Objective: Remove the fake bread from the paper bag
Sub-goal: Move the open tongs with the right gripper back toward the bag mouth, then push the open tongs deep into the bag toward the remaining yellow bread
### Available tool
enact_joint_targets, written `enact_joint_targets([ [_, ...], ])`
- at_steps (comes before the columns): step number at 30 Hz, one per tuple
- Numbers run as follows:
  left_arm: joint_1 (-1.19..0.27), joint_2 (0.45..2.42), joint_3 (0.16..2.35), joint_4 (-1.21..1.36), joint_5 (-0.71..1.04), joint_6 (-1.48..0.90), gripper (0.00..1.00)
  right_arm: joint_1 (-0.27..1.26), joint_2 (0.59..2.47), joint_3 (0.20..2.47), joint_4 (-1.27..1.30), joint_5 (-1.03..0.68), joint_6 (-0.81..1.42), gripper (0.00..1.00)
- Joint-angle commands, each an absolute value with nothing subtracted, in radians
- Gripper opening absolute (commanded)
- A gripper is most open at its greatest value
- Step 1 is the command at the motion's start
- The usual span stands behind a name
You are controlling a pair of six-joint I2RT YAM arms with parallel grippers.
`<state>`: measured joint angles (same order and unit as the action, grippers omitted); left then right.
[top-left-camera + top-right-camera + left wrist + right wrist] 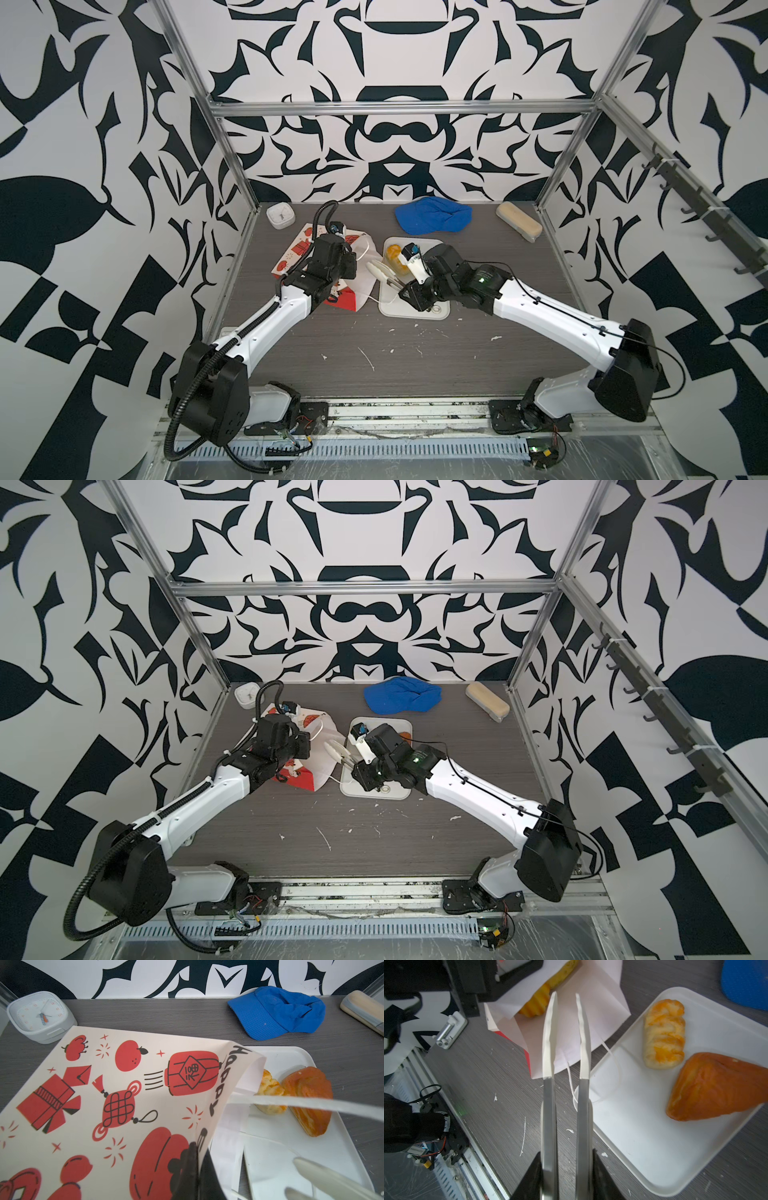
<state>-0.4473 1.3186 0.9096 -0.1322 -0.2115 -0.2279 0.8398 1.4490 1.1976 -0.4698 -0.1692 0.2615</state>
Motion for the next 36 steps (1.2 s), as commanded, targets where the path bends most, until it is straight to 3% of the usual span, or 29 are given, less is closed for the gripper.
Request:
enact_joint_targets([
  [1, -0.451, 1.314, 0.905, -0.143, -0.15, -0.207, 0.04, 0.862, 1.517, 1.229, -0.366, -0.223, 0.236, 0.38],
  [8, -0.461, 1.25, 0.879, -0.168, -0.1, -0.163, 0.05, 0.879, 1.661, 1.271, -0.302, -0.206, 0.22, 0.4],
  [19, -0.461, 1.188, 0.814, -0.166, -0.074, -0.166, 0.05, 0.883, 1.713, 1.284, -0.234, -0.116, 0.207, 0.45],
  [36, -0.461, 1.163, 0.834, -0.151, -0.059, -0.196, 0.05, 0.885, 1.658, 1.106, -0.001, -0.079, 0.279, 0.44],
])
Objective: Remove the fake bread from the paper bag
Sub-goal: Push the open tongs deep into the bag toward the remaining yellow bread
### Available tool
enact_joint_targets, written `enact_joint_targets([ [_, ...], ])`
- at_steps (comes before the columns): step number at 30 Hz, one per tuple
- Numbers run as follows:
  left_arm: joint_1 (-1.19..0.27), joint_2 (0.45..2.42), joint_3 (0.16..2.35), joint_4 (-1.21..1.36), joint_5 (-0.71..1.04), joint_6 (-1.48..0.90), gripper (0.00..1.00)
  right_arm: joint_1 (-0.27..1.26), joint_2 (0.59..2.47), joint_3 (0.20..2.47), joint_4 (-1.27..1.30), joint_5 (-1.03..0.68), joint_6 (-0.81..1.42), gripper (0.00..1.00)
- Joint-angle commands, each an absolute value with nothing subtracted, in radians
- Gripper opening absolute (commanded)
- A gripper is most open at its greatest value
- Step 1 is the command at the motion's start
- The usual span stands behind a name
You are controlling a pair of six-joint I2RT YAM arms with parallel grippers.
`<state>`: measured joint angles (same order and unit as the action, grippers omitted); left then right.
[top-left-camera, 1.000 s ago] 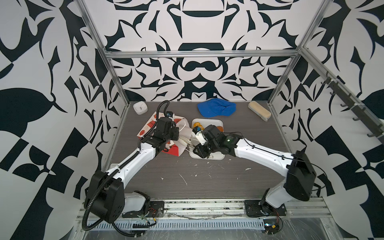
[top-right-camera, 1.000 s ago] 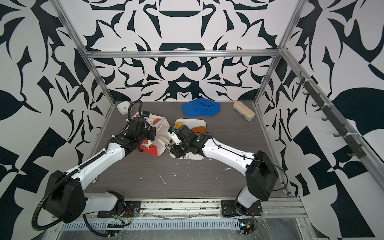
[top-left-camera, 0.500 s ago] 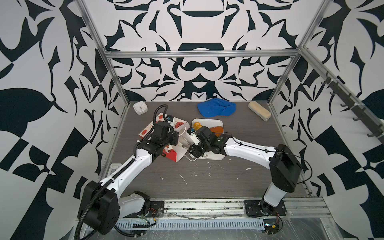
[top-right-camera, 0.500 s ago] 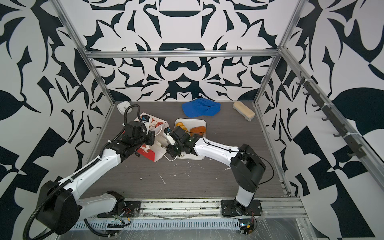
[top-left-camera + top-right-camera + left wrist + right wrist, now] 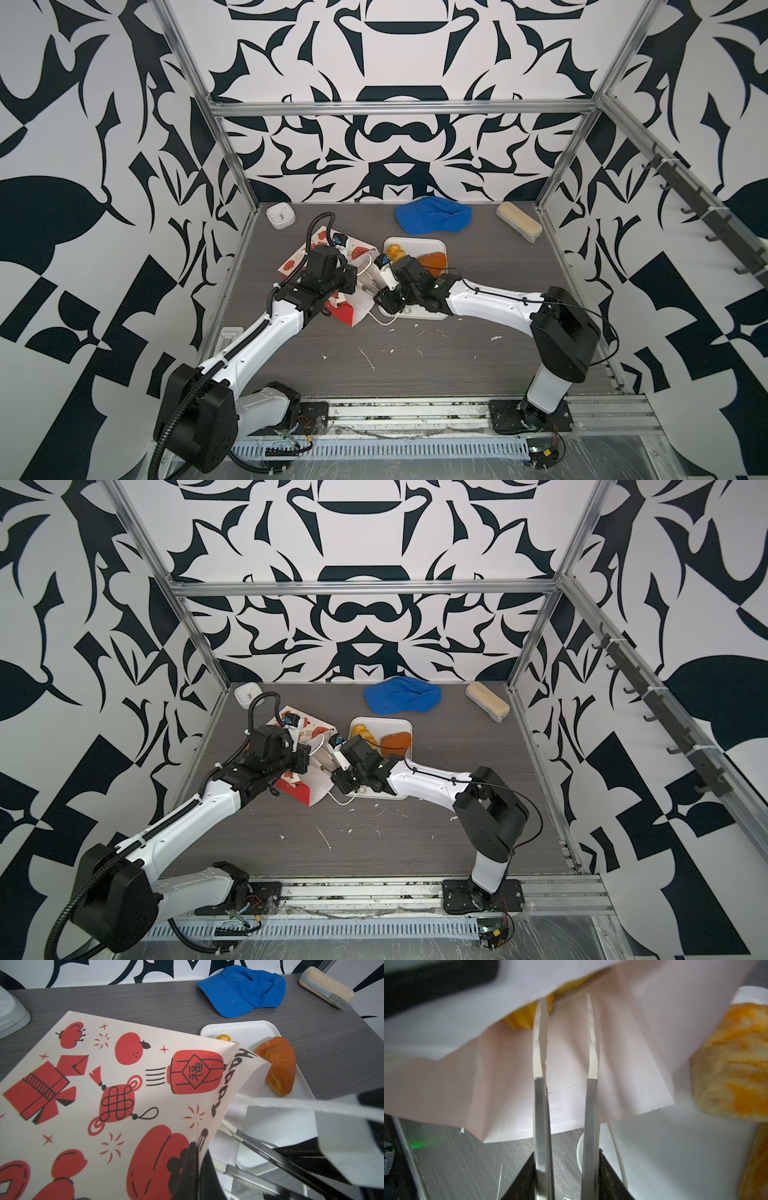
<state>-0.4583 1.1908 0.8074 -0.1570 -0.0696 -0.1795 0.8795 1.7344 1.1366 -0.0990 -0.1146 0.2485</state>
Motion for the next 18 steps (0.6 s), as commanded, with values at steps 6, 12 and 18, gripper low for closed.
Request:
enact_joint_targets([
  [6, -0.462, 1.147, 0.853, -0.17, -0.06, -0.175, 0.05, 0.897, 1.582, 1.014, 0.035, -0.019, 0.278, 0.44],
  [12, -0.461, 1.165, 0.883, -0.189, -0.068, -0.159, 0.05, 0.896, 1.608, 1.027, 0.032, -0.046, 0.276, 0.44],
  [18, -0.461, 1.208, 0.927, -0.221, -0.113, -0.179, 0.04, 0.897, 1.613, 1.048, 0.038, -0.07, 0.285, 0.43],
])
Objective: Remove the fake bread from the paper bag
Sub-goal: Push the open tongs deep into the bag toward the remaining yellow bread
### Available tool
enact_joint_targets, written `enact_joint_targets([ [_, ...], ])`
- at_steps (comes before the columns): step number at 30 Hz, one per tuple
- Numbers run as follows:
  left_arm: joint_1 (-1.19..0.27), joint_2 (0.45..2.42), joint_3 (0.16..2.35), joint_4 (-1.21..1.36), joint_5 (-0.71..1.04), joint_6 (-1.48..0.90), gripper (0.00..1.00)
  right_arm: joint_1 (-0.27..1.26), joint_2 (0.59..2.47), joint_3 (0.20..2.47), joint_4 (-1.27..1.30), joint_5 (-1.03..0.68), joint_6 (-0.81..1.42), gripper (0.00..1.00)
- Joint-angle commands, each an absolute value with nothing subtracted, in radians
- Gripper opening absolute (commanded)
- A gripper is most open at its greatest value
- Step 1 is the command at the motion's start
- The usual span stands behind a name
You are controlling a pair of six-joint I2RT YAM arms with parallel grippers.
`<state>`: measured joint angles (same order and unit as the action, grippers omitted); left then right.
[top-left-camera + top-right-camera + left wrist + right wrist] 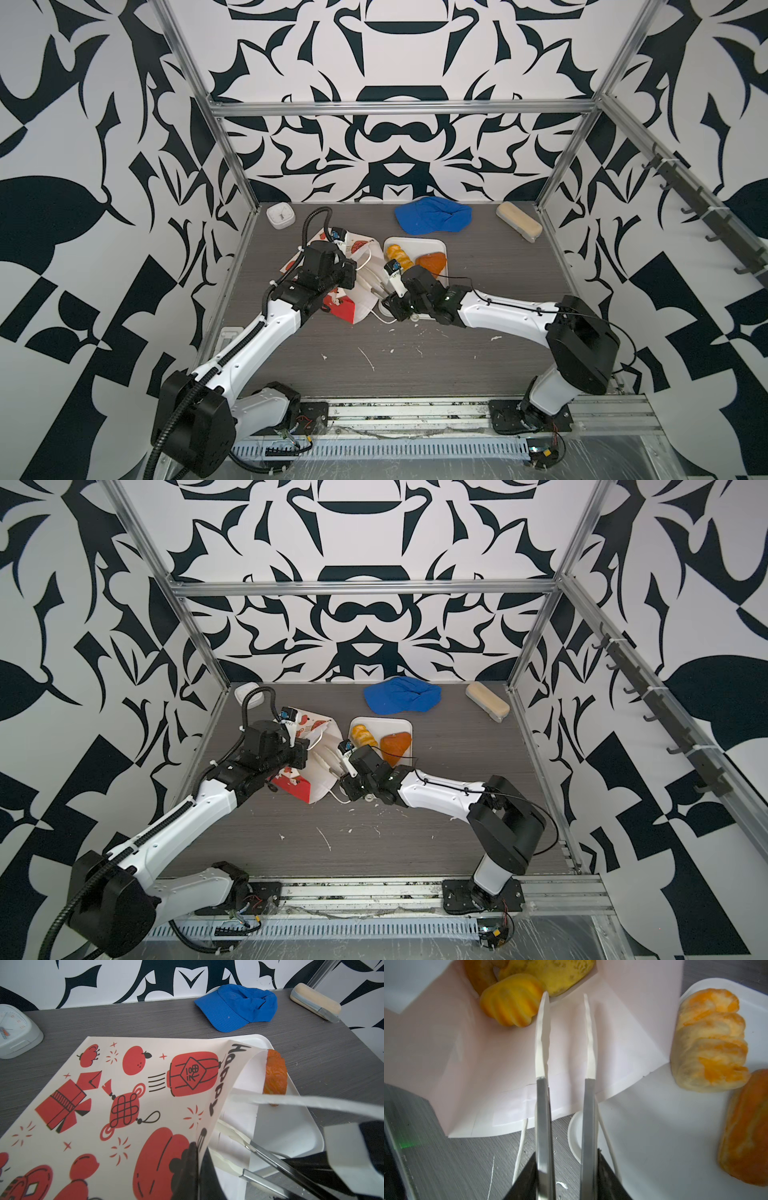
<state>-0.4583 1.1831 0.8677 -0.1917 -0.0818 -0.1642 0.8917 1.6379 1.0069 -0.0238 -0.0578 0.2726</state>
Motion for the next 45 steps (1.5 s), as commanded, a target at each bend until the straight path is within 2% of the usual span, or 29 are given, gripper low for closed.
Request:
enact_joint_targets([
  [1, -0.461, 1.222, 0.946, -0.242, -0.12, -0.179, 0.04, 0.897, 1.612, 1.049, 0.034, -0.077, 0.281, 0.43],
  [8, -0.469, 1.364, 1.086, -0.351, -0.207, -0.163, 0.04, 0.897, 1.671, 1.101, 0.01, -0.196, 0.31, 0.43],
  [13, -0.482, 1.39, 1.099, -0.343, -0.209, -0.163, 0.03, 0.896, 1.69, 1.11, 0.02, -0.18, 0.321, 0.43],
  [30, -0.483, 1.133, 0.781, -0.125, -0.127, -0.136, 0.03, 0.908, 1.885, 1.3, -0.037, -0.214, 0.324, 0.43],
  [45, -0.482, 1.126, 0.806, -0.084, -0.04, -0.193, 0.04, 0.935, 1.938, 1.269, 0.174, -0.143, 0.396, 0.45],
])
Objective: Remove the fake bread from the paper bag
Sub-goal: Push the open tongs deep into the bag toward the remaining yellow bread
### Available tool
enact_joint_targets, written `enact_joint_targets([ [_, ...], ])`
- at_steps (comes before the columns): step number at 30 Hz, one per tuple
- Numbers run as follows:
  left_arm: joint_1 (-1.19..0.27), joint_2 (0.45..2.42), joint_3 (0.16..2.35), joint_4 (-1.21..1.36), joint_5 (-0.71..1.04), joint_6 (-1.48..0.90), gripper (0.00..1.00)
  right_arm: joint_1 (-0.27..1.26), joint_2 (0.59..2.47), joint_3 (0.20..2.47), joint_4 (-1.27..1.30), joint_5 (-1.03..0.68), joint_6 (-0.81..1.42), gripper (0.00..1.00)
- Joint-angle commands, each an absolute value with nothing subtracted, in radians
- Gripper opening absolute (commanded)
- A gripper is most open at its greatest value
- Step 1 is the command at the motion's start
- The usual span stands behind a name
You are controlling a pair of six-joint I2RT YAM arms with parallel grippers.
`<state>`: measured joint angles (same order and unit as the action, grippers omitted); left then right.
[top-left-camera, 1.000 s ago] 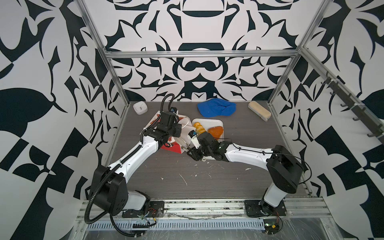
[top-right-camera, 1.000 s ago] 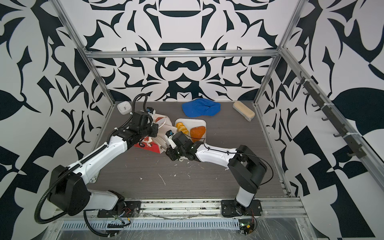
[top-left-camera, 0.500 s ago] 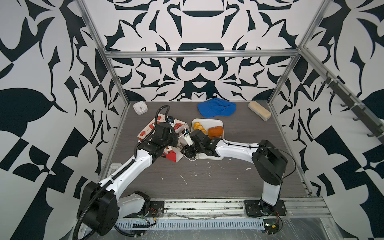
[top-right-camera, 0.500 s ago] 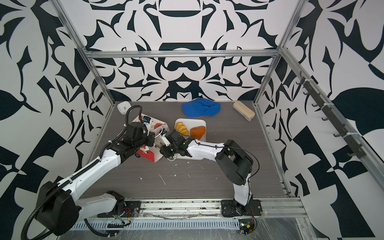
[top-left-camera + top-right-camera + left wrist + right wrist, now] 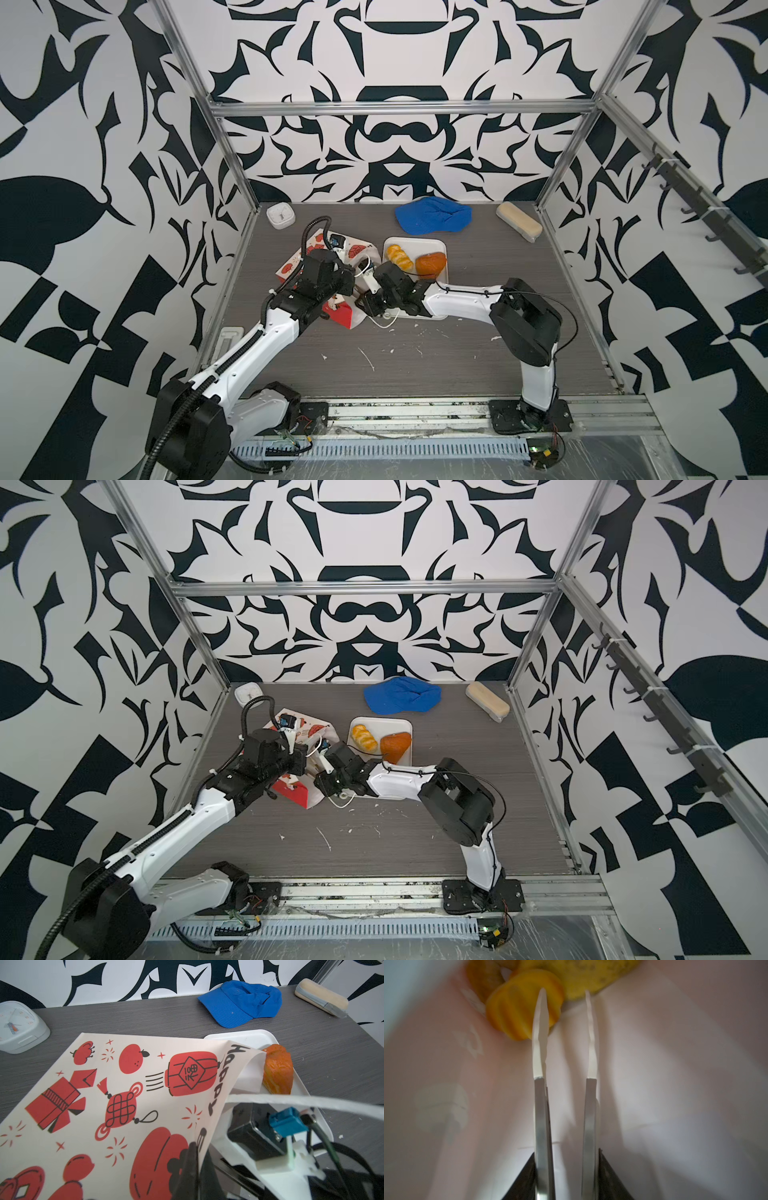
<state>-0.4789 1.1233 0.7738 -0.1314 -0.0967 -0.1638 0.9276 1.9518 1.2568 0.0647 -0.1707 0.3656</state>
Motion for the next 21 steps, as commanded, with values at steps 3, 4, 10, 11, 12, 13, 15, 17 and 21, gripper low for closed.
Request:
enact_joint_targets([
  [3, -0.482, 1.122, 0.811, -0.081, -0.024, -0.193, 0.05, 0.934, 1.945, 1.277, 0.186, -0.133, 0.41, 0.45],
  [4, -0.482, 1.121, 0.815, -0.08, -0.02, -0.193, 0.05, 0.935, 1.948, 1.28, 0.186, -0.125, 0.413, 0.45],
  [10, -0.482, 1.109, 0.812, -0.085, -0.013, -0.195, 0.05, 0.935, 1.942, 1.27, 0.191, -0.082, 0.431, 0.45],
  [11, -0.482, 1.106, 0.809, -0.085, -0.013, -0.197, 0.05, 0.935, 1.943, 1.271, 0.189, -0.085, 0.431, 0.46],
  [12, -0.482, 1.103, 0.807, -0.083, -0.012, -0.198, 0.05, 0.935, 1.946, 1.273, 0.182, -0.087, 0.434, 0.46],
  [13, -0.482, 1.102, 0.806, -0.082, -0.012, -0.198, 0.05, 0.934, 1.949, 1.274, 0.182, -0.095, 0.436, 0.46],
  [15, -0.482, 1.098, 0.804, -0.081, -0.009, -0.198, 0.05, 0.935, 1.958, 1.283, 0.169, -0.105, 0.437, 0.47],
  [17, -0.482, 1.097, 0.804, -0.081, -0.005, -0.199, 0.05, 0.935, 1.969, 1.296, 0.15, -0.104, 0.436, 0.47],
  [21, -0.482, 1.097, 0.804, -0.083, 0.006, -0.203, 0.05, 0.934, 1.97, 1.293, 0.15, -0.075, 0.43, 0.47],
])
